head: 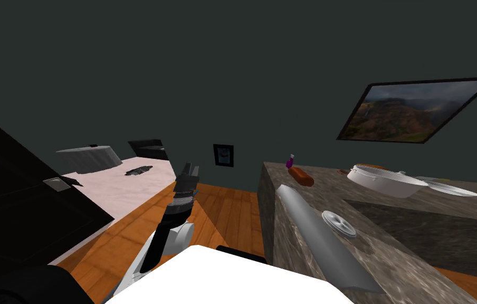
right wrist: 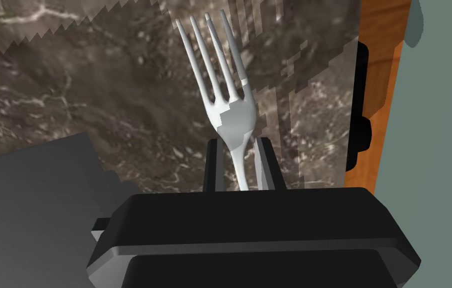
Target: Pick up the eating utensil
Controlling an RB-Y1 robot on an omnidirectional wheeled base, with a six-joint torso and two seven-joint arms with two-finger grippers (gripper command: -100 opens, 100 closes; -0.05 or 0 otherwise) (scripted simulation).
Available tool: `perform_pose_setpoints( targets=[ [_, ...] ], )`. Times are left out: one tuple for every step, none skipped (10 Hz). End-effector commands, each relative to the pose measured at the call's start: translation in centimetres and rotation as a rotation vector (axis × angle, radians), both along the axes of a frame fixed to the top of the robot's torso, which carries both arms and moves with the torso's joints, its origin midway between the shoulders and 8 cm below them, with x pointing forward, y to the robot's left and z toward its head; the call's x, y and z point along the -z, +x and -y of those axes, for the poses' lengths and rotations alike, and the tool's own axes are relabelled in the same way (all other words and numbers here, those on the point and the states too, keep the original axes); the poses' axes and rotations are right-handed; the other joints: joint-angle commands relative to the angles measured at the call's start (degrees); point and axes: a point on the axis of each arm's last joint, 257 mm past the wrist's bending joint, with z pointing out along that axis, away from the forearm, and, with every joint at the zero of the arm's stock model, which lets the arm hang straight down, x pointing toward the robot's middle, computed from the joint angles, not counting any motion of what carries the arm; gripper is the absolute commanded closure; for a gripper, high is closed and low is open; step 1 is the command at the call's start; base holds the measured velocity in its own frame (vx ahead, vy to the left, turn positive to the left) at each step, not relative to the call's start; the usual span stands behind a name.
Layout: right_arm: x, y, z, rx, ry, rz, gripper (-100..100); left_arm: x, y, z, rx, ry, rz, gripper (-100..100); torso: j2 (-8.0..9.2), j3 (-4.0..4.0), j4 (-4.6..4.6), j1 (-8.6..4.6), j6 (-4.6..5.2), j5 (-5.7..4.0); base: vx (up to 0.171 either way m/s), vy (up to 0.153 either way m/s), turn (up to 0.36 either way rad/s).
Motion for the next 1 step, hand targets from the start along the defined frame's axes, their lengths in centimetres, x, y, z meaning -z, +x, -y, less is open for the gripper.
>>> perform_pose_setpoints(
  targets=[
    [0.00,0.00,0.00,0.000,0.000,0.000,0,0.00,0.00,0.00,0.000,0.000,0.000,0,0.00,0.00,0.00,0.00,0.00,0.00,0.000,0.000,0.000]
  ],
)
